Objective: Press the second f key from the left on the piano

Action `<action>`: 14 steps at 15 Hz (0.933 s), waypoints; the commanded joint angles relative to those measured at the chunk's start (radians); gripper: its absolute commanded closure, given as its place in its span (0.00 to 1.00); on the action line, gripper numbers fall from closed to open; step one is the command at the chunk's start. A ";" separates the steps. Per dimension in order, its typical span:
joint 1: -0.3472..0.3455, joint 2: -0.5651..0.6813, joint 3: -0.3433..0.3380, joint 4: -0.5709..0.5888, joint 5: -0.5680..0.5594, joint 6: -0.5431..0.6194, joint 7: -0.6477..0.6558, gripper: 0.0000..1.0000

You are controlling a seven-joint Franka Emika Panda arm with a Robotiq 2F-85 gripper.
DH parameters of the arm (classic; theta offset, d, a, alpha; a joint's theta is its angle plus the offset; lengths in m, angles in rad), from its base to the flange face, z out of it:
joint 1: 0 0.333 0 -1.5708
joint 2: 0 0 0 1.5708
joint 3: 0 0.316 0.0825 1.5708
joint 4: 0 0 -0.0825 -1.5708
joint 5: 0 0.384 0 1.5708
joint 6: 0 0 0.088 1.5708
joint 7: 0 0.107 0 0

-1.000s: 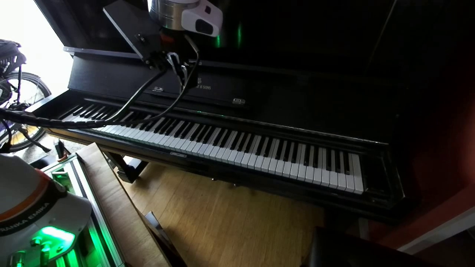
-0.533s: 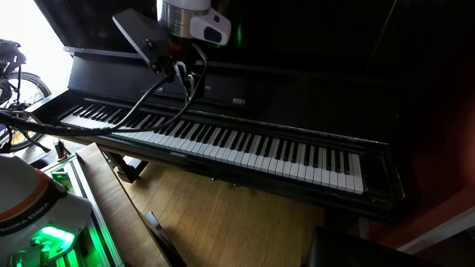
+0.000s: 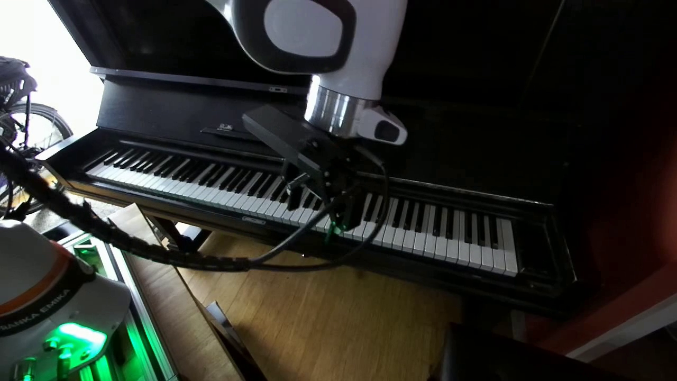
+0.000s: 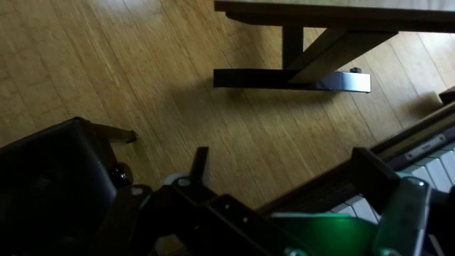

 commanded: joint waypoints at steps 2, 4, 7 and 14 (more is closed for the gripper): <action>-0.039 0.078 0.019 0.026 -0.017 0.050 -0.009 0.00; -0.047 0.124 0.022 0.046 -0.020 0.062 -0.010 0.00; -0.048 0.133 0.023 0.059 -0.021 0.062 -0.010 0.00; -0.100 0.267 0.046 0.091 -0.002 0.388 -0.147 0.00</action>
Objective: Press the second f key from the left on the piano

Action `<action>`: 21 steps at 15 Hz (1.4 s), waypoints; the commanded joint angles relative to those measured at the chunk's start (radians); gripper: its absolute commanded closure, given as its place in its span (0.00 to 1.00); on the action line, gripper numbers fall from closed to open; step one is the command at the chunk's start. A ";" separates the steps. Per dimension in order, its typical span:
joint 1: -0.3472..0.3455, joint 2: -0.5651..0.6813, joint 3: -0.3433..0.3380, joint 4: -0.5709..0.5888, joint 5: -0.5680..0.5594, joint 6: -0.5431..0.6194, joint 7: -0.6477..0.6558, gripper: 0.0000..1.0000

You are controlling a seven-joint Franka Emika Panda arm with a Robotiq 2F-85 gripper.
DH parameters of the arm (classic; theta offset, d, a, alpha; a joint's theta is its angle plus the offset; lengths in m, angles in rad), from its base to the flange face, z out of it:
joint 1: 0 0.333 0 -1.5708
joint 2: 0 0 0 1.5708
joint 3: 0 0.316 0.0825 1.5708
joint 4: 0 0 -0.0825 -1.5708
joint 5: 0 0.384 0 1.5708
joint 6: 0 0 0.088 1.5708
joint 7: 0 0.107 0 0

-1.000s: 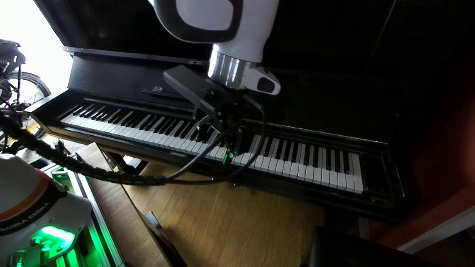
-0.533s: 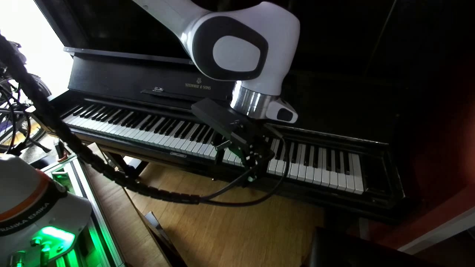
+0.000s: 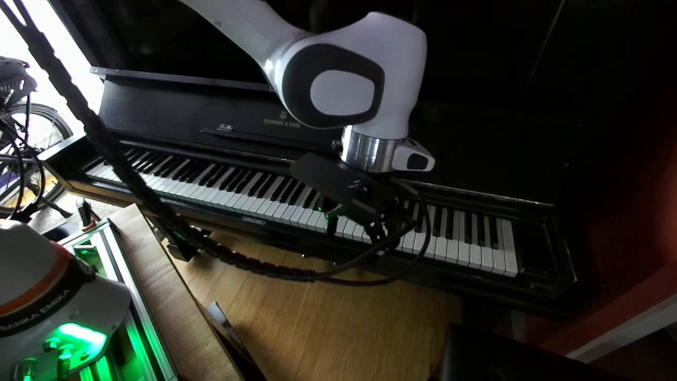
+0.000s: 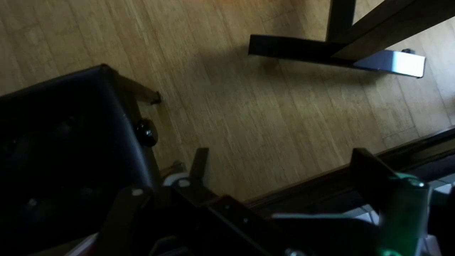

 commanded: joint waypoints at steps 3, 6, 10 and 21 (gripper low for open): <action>-0.097 0.141 0.057 0.041 0.074 0.290 -0.123 0.00; -0.158 0.188 0.133 0.059 0.193 0.359 -0.211 0.00; -0.190 0.236 0.202 0.096 0.276 0.390 -0.296 0.00; -0.202 0.309 0.247 0.164 0.284 0.425 -0.379 0.81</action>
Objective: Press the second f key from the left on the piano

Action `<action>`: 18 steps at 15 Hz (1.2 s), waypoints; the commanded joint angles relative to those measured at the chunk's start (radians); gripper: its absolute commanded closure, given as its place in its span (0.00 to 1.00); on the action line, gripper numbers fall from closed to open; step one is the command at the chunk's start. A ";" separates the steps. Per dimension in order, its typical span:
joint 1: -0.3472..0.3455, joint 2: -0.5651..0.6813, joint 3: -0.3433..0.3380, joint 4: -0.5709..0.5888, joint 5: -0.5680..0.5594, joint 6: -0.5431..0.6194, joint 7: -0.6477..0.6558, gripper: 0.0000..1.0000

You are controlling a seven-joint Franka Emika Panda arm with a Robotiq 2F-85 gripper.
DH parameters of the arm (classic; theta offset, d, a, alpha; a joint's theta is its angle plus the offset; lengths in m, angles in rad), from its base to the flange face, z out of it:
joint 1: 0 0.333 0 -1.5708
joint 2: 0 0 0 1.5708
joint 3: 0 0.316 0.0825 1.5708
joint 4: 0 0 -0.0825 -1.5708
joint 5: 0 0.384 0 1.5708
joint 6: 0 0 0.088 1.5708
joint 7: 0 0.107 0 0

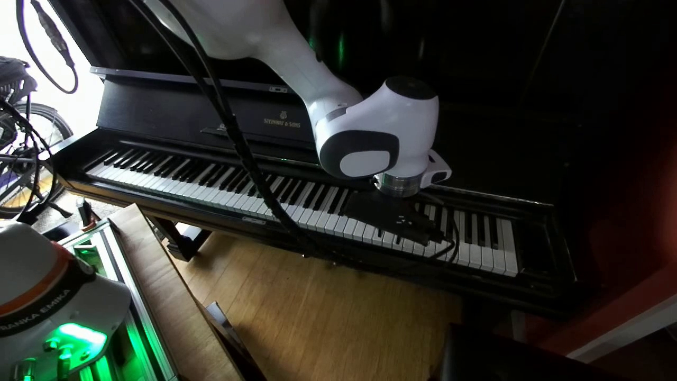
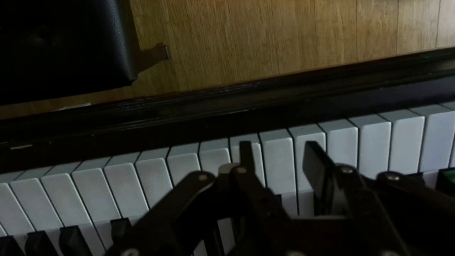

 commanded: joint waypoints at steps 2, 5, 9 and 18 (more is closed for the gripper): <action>-0.030 0.038 0.031 0.017 0.029 0.072 -0.055 0.94; -0.043 0.044 0.053 0.015 0.038 0.080 -0.071 1.00; -0.050 0.051 0.073 0.018 0.050 0.076 -0.091 1.00; -0.043 0.088 0.065 0.046 0.036 0.075 -0.099 1.00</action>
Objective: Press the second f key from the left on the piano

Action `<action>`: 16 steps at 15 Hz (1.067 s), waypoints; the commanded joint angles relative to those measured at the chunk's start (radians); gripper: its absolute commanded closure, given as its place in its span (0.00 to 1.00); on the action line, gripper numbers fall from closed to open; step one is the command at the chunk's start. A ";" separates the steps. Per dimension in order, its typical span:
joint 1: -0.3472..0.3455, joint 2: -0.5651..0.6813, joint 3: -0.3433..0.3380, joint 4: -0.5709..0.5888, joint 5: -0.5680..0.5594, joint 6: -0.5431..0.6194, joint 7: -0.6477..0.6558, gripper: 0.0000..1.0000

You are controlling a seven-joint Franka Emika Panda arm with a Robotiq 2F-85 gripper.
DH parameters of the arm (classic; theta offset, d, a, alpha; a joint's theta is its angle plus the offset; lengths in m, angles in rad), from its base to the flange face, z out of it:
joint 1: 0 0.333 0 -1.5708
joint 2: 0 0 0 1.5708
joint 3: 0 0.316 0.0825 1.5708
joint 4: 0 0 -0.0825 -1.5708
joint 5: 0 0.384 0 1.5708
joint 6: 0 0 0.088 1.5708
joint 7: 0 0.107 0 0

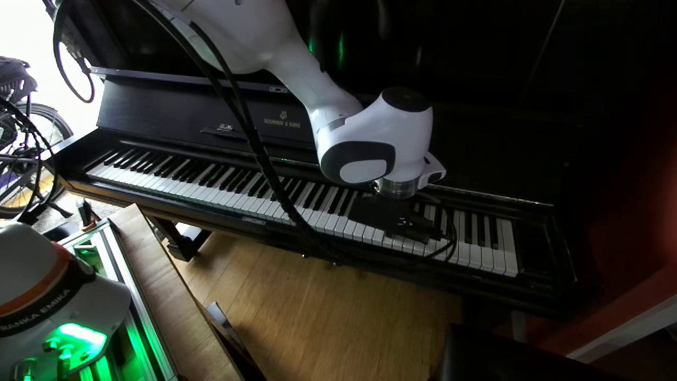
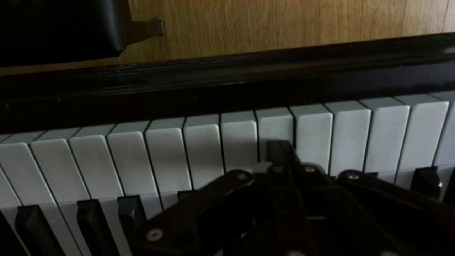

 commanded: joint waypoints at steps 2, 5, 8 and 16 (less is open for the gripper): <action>-0.017 0.045 0.009 0.036 0.012 0.005 -0.032 1.00; -0.018 0.058 0.009 0.045 0.011 -0.001 -0.033 1.00; -0.023 0.066 0.012 0.054 0.016 -0.013 -0.038 1.00; -0.006 0.037 0.006 0.048 0.014 -0.041 -0.017 1.00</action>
